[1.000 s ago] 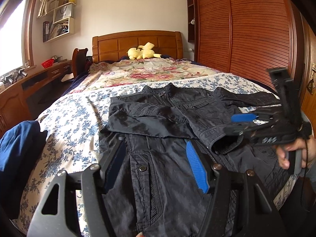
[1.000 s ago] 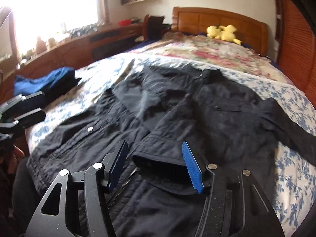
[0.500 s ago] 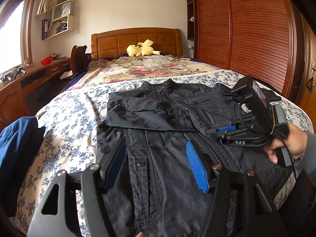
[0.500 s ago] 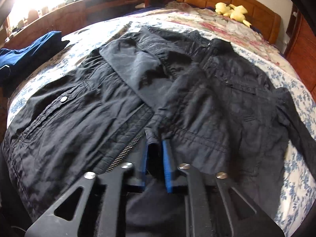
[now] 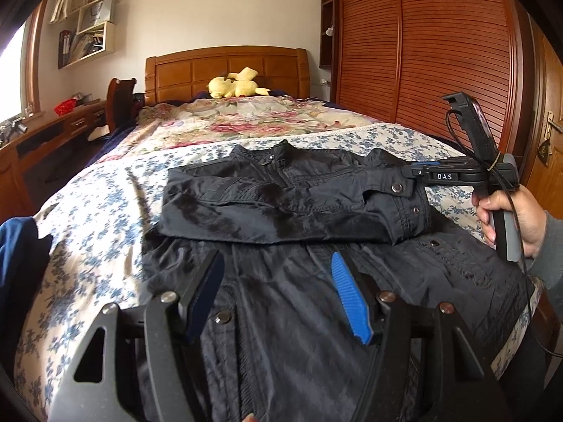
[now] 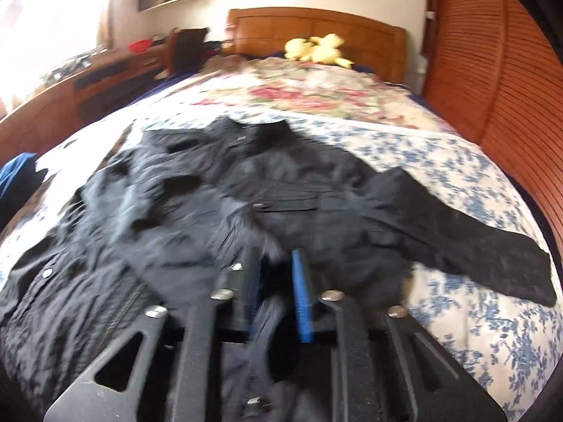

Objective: Fold large clothes

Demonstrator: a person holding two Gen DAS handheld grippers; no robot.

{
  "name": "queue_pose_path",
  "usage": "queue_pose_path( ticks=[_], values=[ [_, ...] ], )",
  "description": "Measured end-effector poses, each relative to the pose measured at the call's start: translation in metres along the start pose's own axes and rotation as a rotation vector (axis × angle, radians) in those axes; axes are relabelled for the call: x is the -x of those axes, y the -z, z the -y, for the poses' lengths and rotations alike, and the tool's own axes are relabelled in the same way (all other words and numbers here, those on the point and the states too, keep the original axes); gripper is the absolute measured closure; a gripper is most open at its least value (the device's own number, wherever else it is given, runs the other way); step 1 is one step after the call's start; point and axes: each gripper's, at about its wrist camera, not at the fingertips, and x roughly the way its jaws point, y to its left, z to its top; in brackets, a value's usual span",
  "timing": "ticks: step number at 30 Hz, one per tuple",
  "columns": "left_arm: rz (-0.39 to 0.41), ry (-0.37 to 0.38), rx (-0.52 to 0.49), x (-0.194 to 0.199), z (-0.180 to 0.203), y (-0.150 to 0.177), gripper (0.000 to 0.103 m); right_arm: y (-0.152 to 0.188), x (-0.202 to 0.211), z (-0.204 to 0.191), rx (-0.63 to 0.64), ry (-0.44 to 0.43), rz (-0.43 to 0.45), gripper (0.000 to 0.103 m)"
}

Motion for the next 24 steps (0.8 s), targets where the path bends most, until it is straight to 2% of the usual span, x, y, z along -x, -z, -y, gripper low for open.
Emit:
queue_pose_path(
  ticks=[1, 4, 11, 15, 24],
  values=[
    [-0.001, 0.002, -0.008, -0.005, 0.001, -0.003, 0.04, 0.0, 0.0, 0.009, -0.021, 0.013, 0.003, 0.061],
    [0.003, 0.012, -0.022, -0.016, 0.005, -0.014, 0.04, 0.002, 0.001, 0.026, -0.058, 0.016, 0.016, 0.053],
    [0.016, 0.038, -0.067, -0.043, 0.017, -0.037, 0.04, 0.018, 0.002, 0.053, -0.064, -0.008, 0.009, 0.051],
    [0.015, 0.058, -0.066, -0.06, 0.022, -0.041, 0.04, 0.031, -0.003, 0.092, -0.094, 0.022, -0.004, 0.042],
    [-0.018, 0.077, -0.065, -0.085, 0.028, -0.019, 0.04, 0.041, -0.016, 0.204, -0.222, 0.203, -0.084, 0.04]
  ],
)
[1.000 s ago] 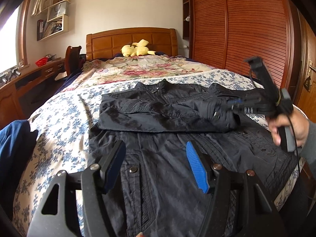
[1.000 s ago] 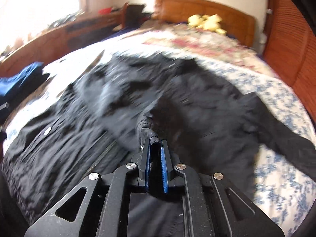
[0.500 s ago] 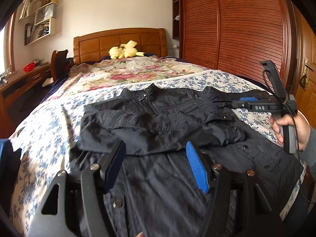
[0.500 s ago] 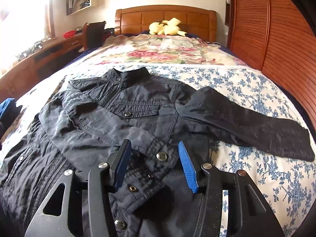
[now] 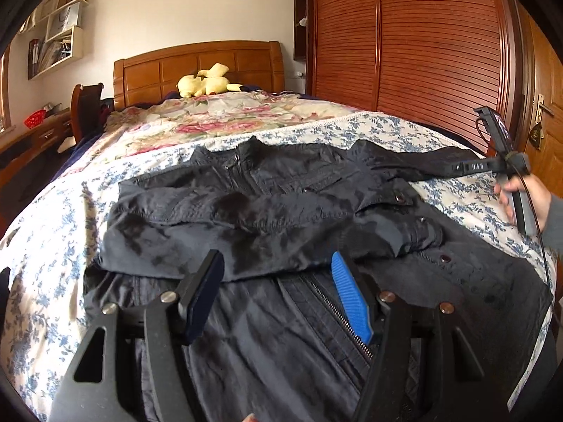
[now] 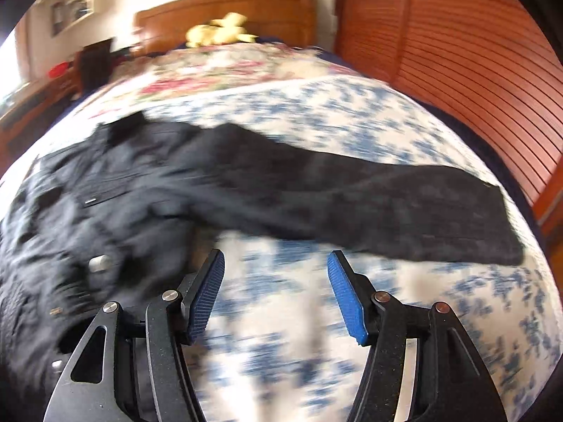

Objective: Fold large clothes

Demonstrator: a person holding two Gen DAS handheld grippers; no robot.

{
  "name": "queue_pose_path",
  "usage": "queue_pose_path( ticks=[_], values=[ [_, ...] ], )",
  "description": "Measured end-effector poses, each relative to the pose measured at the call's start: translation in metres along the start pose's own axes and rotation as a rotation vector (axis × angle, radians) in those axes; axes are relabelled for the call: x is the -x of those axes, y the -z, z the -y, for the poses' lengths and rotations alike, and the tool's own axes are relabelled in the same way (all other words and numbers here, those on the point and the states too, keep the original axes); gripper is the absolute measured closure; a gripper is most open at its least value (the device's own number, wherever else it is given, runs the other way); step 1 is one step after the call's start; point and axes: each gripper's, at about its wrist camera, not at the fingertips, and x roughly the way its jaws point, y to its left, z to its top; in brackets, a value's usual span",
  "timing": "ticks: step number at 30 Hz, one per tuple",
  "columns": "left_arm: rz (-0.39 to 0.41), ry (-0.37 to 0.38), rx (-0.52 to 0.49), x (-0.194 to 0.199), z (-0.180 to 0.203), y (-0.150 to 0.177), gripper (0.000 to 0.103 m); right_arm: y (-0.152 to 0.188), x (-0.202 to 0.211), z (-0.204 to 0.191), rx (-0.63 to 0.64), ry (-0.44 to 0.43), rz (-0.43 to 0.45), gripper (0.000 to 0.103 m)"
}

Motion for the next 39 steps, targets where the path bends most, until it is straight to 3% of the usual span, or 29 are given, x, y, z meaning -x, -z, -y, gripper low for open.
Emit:
queue_pose_path(
  ticks=[12, 22, 30, 33, 36, 39],
  values=[
    [-0.008, 0.003, -0.002, -0.01, 0.001, 0.016, 0.04, -0.025, -0.008, 0.14, -0.266, 0.237, -0.018, 0.04],
    [0.005, -0.009, -0.024, -0.009, 0.006, 0.019, 0.04, -0.024, -0.01, 0.191, -0.354, 0.377, -0.087, 0.04],
    [0.005, -0.009, -0.023, -0.008, 0.006, 0.019, 0.04, -0.009, -0.025, 0.207, -0.406, 0.378, -0.167, 0.04],
    [0.006, -0.011, -0.028, -0.007, 0.006, 0.02, 0.04, -0.007, -0.026, 0.205, -0.408, 0.341, -0.171, 0.04],
    [0.006, -0.011, -0.027, -0.007, 0.006, 0.02, 0.04, -0.011, -0.032, 0.193, -0.341, 0.305, -0.199, 0.073],
    [0.003, -0.007, -0.029, -0.007, 0.007, 0.02, 0.04, -0.019, -0.027, 0.176, -0.264, 0.281, -0.188, 0.085]
  ],
)
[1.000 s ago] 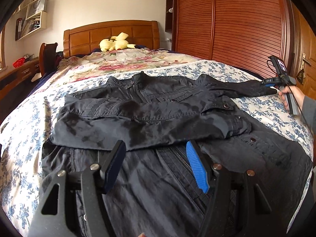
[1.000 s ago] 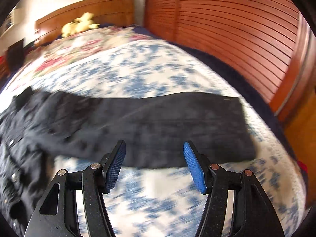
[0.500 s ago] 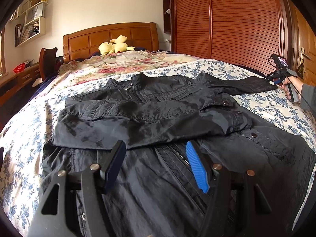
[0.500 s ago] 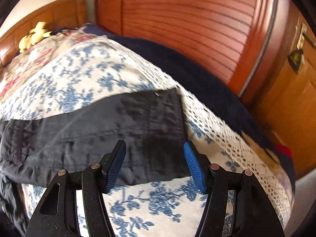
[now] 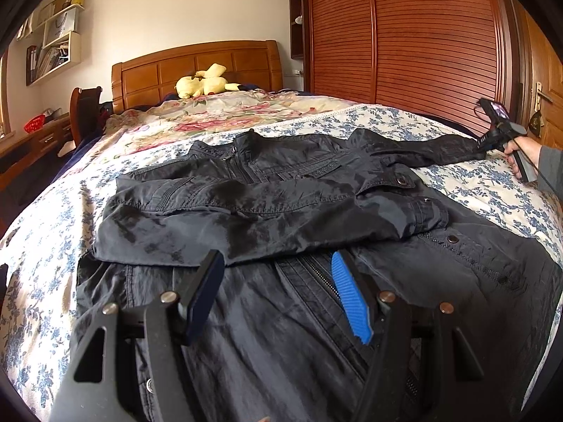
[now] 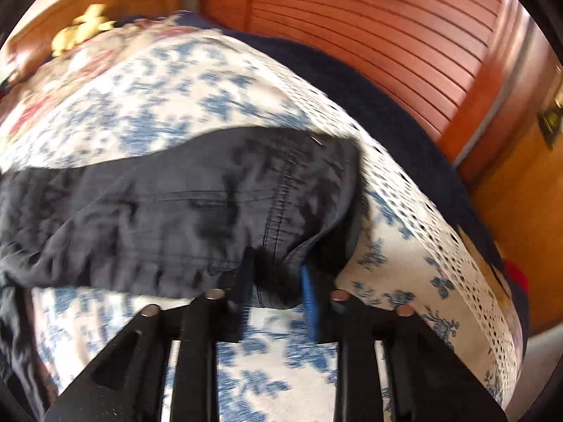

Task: Fold large clothes
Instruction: 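Grasp the sleeve cuff with the right tool and lift it, then fold the held sleeve across the jacket front and open the right tool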

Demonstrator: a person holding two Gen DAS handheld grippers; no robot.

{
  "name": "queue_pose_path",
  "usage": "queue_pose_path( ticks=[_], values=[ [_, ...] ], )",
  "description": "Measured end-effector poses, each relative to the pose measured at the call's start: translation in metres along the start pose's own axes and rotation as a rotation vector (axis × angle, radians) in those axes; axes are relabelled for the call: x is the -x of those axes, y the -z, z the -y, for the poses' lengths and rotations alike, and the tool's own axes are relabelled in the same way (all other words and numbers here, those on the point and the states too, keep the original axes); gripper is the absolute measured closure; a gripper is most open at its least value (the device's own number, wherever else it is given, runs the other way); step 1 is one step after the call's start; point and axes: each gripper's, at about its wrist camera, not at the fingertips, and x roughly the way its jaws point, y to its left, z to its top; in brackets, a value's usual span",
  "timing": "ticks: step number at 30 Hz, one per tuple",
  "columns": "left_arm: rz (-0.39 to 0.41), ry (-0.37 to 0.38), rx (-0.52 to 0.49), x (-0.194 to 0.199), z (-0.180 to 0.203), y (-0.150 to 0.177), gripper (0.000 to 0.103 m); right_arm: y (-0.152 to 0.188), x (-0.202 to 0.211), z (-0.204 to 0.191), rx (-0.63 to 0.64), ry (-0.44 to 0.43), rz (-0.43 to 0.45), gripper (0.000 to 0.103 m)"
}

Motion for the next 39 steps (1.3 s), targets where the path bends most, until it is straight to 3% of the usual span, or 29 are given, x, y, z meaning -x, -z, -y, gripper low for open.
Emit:
queue_pose_path(
  ticks=[5, 13, 23, 29, 32, 39],
  values=[
    [0.004, -0.001, -0.026, 0.003, 0.006, -0.001, 0.04, -0.009, 0.047, -0.032, 0.075, -0.058, 0.093, 0.087],
    [0.023, 0.015, -0.008, 0.02, 0.001, -0.005, 0.04, -0.026, 0.147, -0.128, 0.249, -0.179, 0.261, 0.094],
    [0.072, -0.001, 0.024, 0.06, -0.024, -0.01, 0.04, -0.002, 0.274, -0.281, 0.492, -0.39, 0.455, 0.095],
    [0.099, -0.025, 0.053, 0.082, -0.046, -0.01, 0.04, 0.03, 0.336, -0.344, 0.601, -0.55, 0.539, 0.096],
    [0.101, -0.039, 0.069, 0.087, -0.056, -0.01, 0.04, 0.053, 0.348, -0.366, 0.654, -0.595, 0.55, 0.096],
    [0.11, -0.062, 0.091, 0.095, -0.071, -0.008, 0.04, 0.111, 0.322, -0.388, 0.693, -0.668, 0.42, 0.095]
  ],
)
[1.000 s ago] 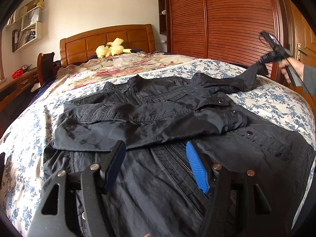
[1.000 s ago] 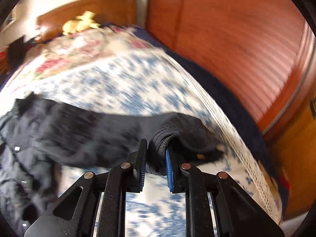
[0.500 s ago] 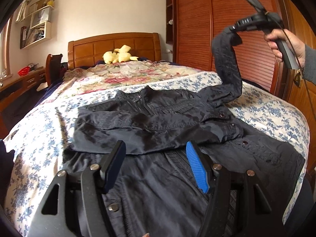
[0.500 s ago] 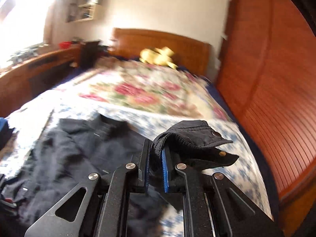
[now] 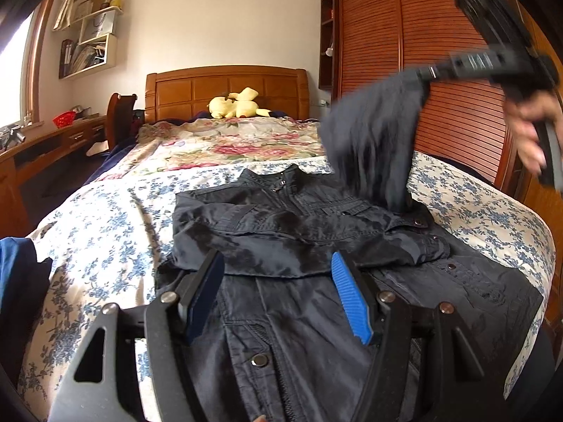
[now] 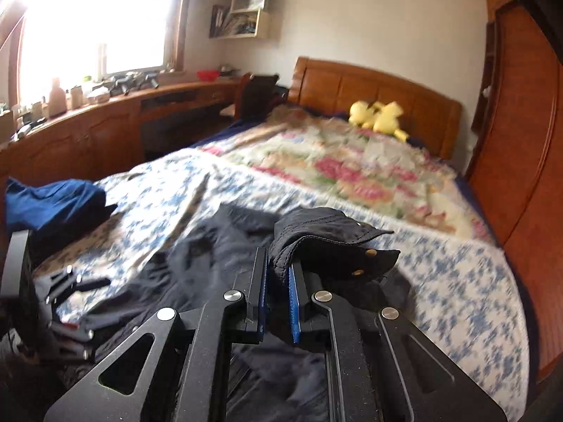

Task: Fold large clothes
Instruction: 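Fold the held sleeve across the jacket front and open the right tool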

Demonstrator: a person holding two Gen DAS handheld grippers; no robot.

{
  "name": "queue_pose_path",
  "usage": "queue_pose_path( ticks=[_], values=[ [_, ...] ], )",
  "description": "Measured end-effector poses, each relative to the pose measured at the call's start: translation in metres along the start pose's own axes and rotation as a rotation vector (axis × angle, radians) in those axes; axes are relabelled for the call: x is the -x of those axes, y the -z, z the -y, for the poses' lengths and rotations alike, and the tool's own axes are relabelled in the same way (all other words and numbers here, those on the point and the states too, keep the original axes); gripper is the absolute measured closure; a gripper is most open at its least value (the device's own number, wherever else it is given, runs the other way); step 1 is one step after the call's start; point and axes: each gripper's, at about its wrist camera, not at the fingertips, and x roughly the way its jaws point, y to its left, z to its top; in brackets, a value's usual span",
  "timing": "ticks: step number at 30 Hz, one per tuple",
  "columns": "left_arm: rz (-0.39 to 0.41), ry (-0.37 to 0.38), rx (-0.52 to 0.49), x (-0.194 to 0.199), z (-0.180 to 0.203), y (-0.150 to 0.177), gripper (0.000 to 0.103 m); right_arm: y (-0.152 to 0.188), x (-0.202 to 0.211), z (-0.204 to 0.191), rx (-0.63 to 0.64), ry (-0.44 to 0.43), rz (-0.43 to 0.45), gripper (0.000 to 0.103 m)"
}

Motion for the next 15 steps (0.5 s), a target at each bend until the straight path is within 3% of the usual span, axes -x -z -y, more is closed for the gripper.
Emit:
queue_pose_path(
  ticks=[6, 11, 15],
  values=[
    [-0.004, -0.007, 0.021, -0.002, -0.01, 0.001, 0.04, 0.057, -0.023, -0.022, -0.032, -0.06, -0.133, 0.094],
    [-0.008, -0.012, 0.029, -0.005, -0.011, 0.002, 0.04, 0.082, -0.028, -0.03, -0.052, -0.07, -0.169, 0.091],
    [-0.004, -0.012, 0.027, -0.006, -0.01, 0.002, 0.04, 0.087, -0.012, -0.029, -0.06, -0.062, -0.136, 0.066]
  ],
)
